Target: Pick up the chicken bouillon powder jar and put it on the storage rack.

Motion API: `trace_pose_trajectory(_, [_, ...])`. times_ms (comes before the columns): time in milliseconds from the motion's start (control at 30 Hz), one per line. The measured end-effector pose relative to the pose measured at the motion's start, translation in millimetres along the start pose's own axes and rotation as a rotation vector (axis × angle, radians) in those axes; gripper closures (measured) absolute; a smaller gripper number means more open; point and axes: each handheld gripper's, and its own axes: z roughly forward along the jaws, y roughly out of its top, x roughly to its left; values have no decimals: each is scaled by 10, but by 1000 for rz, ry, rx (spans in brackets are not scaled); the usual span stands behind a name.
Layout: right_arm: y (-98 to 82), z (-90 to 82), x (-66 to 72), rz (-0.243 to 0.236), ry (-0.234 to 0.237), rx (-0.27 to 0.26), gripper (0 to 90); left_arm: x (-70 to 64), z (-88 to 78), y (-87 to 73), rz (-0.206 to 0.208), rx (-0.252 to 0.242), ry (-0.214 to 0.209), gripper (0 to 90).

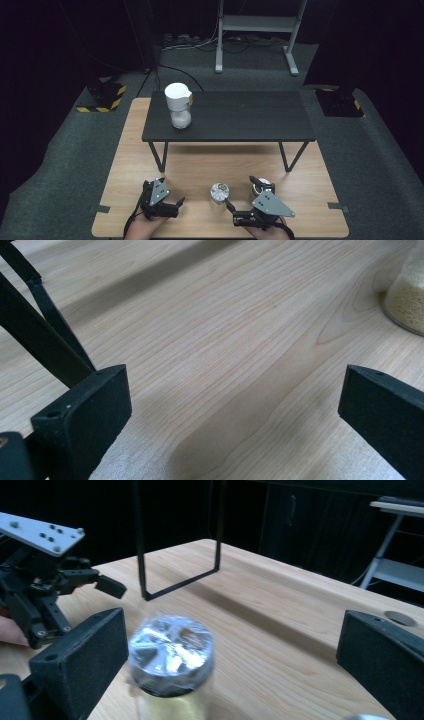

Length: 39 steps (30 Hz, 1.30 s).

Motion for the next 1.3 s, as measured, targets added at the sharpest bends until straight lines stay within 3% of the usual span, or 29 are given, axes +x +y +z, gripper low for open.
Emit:
trace_pose_trajectory(333, [-64,134,153,-16,34,26,0,1,-3,-1,0,-4,-3,10])
trace_pose_trajectory(833, [-208,299,236,-21,63,82,6,1,-6,-3,0,-6,-6,10])
trace_pose_trajectory(967, [-247,349,248,-15,68,93,39,1,-6,-3,0,-6,-6,10])
trace_pose_trajectory(1300, [-361,444,253,0,81,78,228,0,-5,-2,3,-5,-8,10])
